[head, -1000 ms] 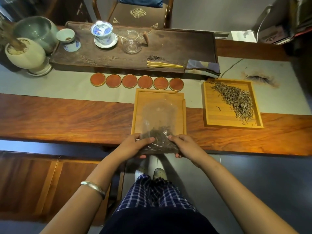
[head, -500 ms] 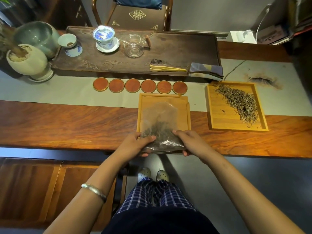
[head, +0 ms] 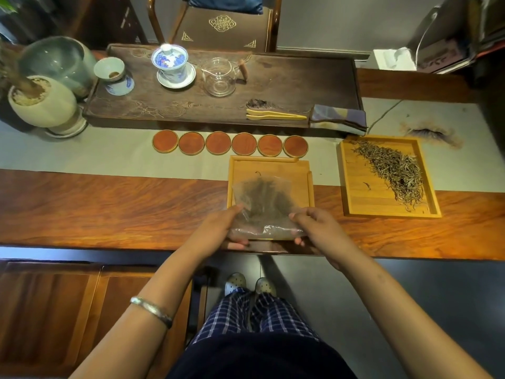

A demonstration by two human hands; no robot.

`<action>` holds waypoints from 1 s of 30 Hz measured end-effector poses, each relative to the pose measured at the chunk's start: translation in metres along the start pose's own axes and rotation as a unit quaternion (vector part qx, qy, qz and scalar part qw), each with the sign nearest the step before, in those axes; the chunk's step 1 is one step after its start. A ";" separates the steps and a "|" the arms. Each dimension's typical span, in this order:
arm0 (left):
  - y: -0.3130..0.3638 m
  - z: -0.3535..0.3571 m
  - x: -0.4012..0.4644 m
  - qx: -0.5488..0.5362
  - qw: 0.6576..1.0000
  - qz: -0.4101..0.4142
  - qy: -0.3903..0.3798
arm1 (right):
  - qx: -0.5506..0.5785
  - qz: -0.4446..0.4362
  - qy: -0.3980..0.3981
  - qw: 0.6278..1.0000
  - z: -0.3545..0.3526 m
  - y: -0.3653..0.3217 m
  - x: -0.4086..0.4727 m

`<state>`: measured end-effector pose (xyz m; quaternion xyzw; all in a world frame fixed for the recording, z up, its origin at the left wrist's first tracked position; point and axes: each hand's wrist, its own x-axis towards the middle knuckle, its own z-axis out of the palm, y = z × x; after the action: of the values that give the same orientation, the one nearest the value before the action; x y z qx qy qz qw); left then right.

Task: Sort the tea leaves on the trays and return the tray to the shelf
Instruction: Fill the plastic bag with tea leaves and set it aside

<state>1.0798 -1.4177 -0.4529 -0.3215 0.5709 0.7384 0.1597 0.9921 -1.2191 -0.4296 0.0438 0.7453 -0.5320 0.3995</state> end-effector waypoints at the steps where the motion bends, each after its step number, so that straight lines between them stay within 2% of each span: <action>1: 0.001 -0.001 0.001 -0.002 1.000 -0.006 0.006 | 0.005 -0.001 0.003 1.000 0.000 -0.002 0.000; 6: 0.006 -0.005 0.001 0.008 1.000 -0.018 0.002 | 0.027 -0.006 0.011 1.000 0.000 -0.008 0.003; 11: 0.010 -0.007 -0.004 0.038 0.998 0.034 -0.020 | 0.009 -0.018 0.003 1.000 -0.003 -0.013 0.005; 16: 0.011 -0.007 -0.007 0.127 0.984 0.116 0.039 | -0.027 -0.058 0.029 0.998 -0.006 -0.011 0.003; 21: 0.011 -0.006 -0.009 0.066 0.986 0.151 0.023 | -0.038 -0.128 0.041 0.990 -0.007 -0.012 -0.003; 25: 0.015 -0.003 -0.010 0.064 0.980 0.185 0.036 | -0.034 -0.183 0.053 0.981 -0.008 -0.013 -0.005; 30: 0.024 0.002 -0.014 0.071 0.974 0.212 0.046 | 0.002 -0.204 0.067 0.977 -0.012 -0.014 -0.006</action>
<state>1.0750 -1.4207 -0.4258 -0.2145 0.6836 0.6976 -0.0046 0.9831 -1.2134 -0.4136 -0.0726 0.7627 -0.5996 0.2312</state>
